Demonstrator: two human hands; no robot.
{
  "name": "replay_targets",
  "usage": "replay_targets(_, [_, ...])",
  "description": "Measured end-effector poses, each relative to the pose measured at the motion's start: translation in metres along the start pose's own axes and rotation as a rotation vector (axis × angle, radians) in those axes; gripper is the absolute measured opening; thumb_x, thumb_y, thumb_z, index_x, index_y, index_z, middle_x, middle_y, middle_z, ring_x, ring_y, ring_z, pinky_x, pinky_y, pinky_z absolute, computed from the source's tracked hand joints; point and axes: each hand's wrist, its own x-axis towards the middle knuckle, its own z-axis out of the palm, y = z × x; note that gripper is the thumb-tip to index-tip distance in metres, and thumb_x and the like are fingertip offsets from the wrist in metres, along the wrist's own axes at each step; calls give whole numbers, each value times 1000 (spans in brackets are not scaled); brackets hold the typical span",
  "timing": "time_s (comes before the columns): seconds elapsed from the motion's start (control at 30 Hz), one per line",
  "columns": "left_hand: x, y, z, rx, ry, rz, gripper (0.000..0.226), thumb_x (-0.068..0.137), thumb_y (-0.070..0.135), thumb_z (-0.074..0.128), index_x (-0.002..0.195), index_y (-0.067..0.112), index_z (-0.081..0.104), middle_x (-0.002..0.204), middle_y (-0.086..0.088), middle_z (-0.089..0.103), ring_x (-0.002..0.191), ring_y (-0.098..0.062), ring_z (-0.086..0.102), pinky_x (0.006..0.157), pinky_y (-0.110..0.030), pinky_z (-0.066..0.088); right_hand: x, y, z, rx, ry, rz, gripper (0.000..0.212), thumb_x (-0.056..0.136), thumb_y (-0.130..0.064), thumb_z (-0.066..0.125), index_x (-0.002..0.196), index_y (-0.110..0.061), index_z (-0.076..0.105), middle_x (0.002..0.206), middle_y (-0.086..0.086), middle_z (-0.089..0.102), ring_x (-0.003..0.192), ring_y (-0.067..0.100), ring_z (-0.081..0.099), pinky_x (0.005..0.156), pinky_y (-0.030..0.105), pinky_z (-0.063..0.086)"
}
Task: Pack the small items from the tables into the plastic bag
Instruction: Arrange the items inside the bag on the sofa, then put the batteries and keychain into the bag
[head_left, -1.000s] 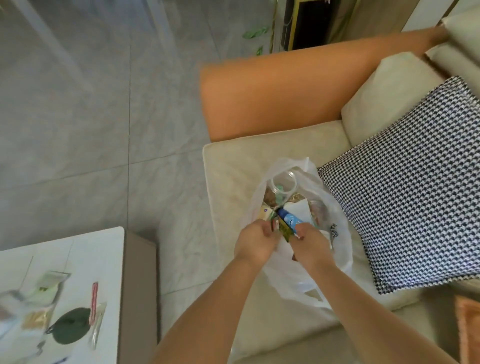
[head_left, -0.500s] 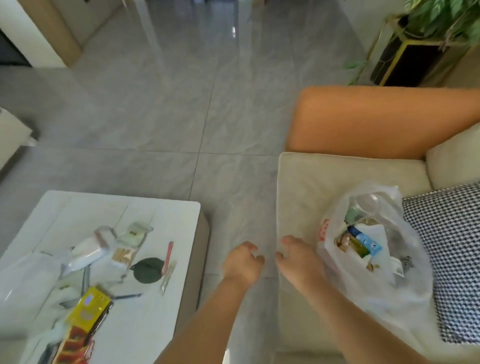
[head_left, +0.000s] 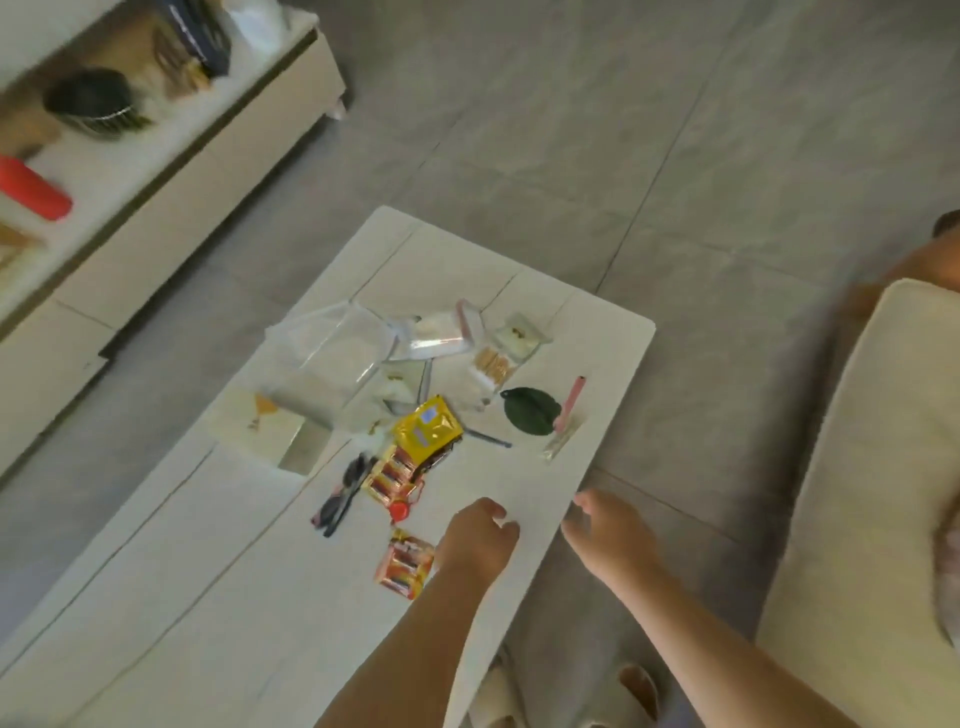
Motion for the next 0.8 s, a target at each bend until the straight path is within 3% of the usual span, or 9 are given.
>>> replay_targets(0.17, [16,-78,-27,-72,-6,-116,26,90,38,52,114,28,57,116,6,64,92,-10,58,67,-16,43,12,-56,49,-104,-110,-79,42,92,-37,49,132,-22,47,132,-1,54,122,17,51,98,30,42])
replay_targets(0.3, [29,-125,-39,-52,-13,-213,31,92,34,46,119,26,58,121,5,60,105,-15,59,85,-26,52,25,-84,87,-174,-167,-138,40,92,-36,49,129,-22,47,130,-2,55,120,17,51,98,32,43])
replay_targets(0.47, [45,-170,-30,-37,-5,-318,33,89,32,46,119,26,56,115,4,62,101,-17,60,83,-30,53,46,-103,128,-257,-220,-208,40,93,-36,48,130,-20,47,130,-2,56,120,16,53,99,30,45])
replay_targets(0.8, [106,-199,15,135,169,-225,50,86,42,58,130,26,40,127,3,47,117,-17,45,94,-30,42,125,-140,169,-521,-138,-599,44,94,-30,47,136,-23,37,132,-3,48,117,17,48,92,28,44])
